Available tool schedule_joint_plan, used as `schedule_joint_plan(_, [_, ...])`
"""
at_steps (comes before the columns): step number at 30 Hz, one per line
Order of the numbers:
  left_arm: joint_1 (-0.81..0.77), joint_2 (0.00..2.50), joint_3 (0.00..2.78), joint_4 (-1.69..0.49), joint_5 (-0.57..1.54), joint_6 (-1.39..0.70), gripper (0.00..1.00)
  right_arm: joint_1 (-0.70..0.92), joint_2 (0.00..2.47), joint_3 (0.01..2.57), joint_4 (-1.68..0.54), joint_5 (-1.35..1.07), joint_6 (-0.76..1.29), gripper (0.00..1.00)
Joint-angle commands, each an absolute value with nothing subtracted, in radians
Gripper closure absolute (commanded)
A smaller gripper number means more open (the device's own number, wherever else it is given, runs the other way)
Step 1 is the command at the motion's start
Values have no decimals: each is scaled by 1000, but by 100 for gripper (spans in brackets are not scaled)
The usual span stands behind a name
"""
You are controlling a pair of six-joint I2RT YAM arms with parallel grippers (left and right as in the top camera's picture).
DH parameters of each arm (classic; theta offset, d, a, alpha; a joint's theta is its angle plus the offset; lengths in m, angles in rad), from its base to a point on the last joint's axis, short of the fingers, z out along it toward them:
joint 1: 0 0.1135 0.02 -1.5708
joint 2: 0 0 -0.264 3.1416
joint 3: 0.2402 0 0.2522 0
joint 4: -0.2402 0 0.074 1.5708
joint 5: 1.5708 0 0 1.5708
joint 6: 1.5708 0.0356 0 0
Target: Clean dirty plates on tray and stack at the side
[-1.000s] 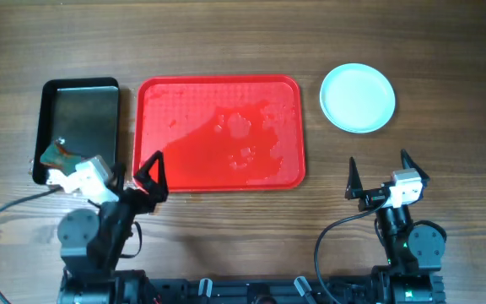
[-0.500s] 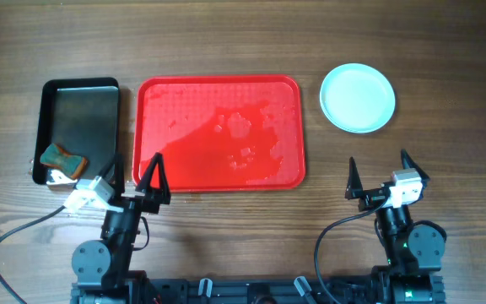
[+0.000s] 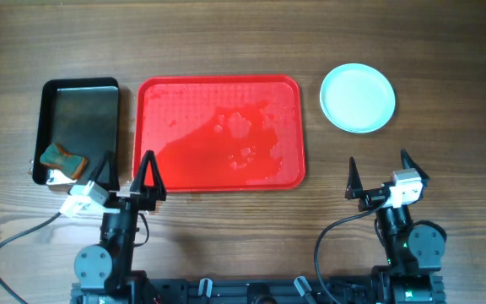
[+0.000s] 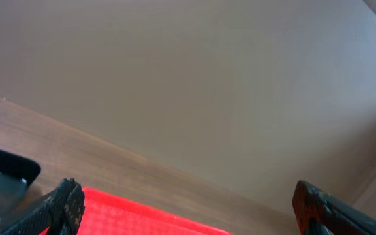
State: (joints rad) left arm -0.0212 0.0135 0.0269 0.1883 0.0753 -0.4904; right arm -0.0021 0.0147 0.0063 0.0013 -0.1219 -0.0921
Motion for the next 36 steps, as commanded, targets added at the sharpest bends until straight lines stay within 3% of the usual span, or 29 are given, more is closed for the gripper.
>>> schedule_joint_plan(1, [-7,3,6,195,66,-473,0,-7,5,6,6,-108,-103,0])
schedule_joint_plan(6, [-2,3,6,165,123,-298,0,-7,5,6,6,-108,-103,0])
schedule_joint_plan(11, [-2,3,6,-61,122,-123,0,-7,5,6,6,-108,-103,0])
schedule_joint_plan(16, [14,3,6,-71,110,21,0,-7,5,6,6,-109,-103,0])
schedule_joint_plan(36, [38,3,6,-78,55,64,0,-7,5,6,6,-108,-103,0])
